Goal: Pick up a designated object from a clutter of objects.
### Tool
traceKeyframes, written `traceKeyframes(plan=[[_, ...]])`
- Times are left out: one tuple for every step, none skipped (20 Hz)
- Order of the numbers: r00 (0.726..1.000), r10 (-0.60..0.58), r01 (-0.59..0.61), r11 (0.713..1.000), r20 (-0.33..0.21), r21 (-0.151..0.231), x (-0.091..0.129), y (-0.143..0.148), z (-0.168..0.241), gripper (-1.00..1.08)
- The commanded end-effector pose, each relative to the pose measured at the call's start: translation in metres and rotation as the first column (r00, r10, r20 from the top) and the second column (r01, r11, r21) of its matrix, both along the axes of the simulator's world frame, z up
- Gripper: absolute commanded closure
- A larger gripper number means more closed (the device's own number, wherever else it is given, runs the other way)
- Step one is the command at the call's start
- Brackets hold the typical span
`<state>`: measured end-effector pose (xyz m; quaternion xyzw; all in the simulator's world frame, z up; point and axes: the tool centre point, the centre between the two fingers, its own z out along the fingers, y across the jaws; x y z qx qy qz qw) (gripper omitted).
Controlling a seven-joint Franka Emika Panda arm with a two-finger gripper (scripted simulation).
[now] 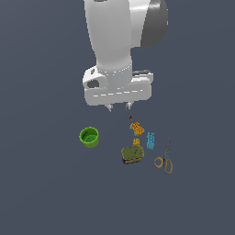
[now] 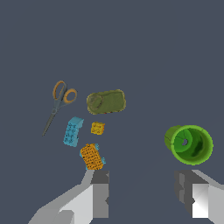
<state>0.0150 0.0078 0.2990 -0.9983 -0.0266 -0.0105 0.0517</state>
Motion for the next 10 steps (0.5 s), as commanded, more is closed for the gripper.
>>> traceKeyframes(plan=[[1.0, 0.001, -0.001, 1.0, 0.003, 0.031, 0.002, -0.008, -0.01, -0.2], [1.0, 0.001, -0.002, 0.999, 0.006, 0.045, 0.003, -0.011, -0.015, -0.2], [1.0, 0.001, -0.002, 0.998, 0.009, 0.06, 0.004, -0.015, -0.02, -0.2], [1.0, 0.0, -0.001, 0.997, 0.012, 0.075, 0.005, -0.019, -0.025, -0.2], [1.0, -0.001, 0.0, 0.996, 0.017, 0.091, 0.006, -0.024, -0.031, -0.2], [1.0, -0.003, 0.001, 0.994, 0.021, 0.106, 0.007, -0.028, -0.036, -0.2], [1.0, -0.005, 0.002, 0.993, 0.026, 0.12, 0.008, -0.033, -0.041, -0.2], [0.999, -0.008, 0.004, 0.991, 0.032, 0.135, 0.008, -0.038, -0.047, -0.2], [0.999, -0.012, 0.006, 0.989, 0.038, 0.149, 0.009, -0.043, -0.052, -0.2], [0.999, -0.016, 0.009, 0.987, 0.044, 0.162, 0.009, -0.048, -0.057, -0.2]])
